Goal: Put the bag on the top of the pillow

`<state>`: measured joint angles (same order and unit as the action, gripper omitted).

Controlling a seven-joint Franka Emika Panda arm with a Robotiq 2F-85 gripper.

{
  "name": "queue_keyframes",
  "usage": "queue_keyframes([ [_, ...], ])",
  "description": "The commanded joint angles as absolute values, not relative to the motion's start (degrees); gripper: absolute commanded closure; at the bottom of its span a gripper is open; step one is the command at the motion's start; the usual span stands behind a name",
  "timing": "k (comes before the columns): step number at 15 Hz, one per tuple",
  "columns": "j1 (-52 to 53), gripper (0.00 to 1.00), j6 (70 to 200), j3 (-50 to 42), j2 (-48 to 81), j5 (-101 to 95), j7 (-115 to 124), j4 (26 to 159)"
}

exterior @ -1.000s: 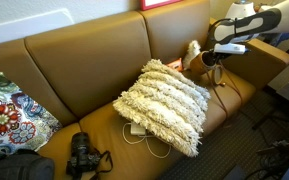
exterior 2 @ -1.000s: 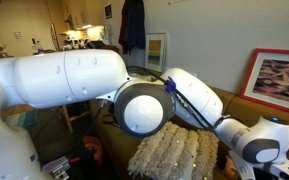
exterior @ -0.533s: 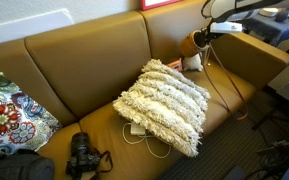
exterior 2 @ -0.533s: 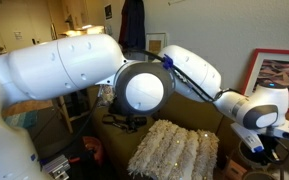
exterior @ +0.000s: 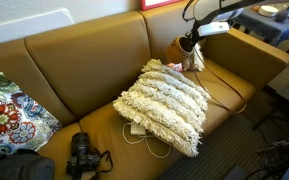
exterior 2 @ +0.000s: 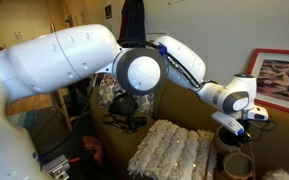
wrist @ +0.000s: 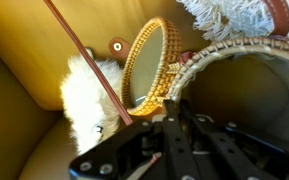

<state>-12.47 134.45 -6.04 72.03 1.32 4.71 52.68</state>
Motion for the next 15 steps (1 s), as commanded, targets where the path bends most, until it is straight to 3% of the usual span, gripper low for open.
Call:
queue_keyframes([
  [1, -9.5, 0.98, 135.9, -6.4, 63.7, -1.3, 1.5, 64.2],
  [15, 8.7, 0.98, 145.3, -9.6, 42.4, -19.6, 4.1, 97.7],
])
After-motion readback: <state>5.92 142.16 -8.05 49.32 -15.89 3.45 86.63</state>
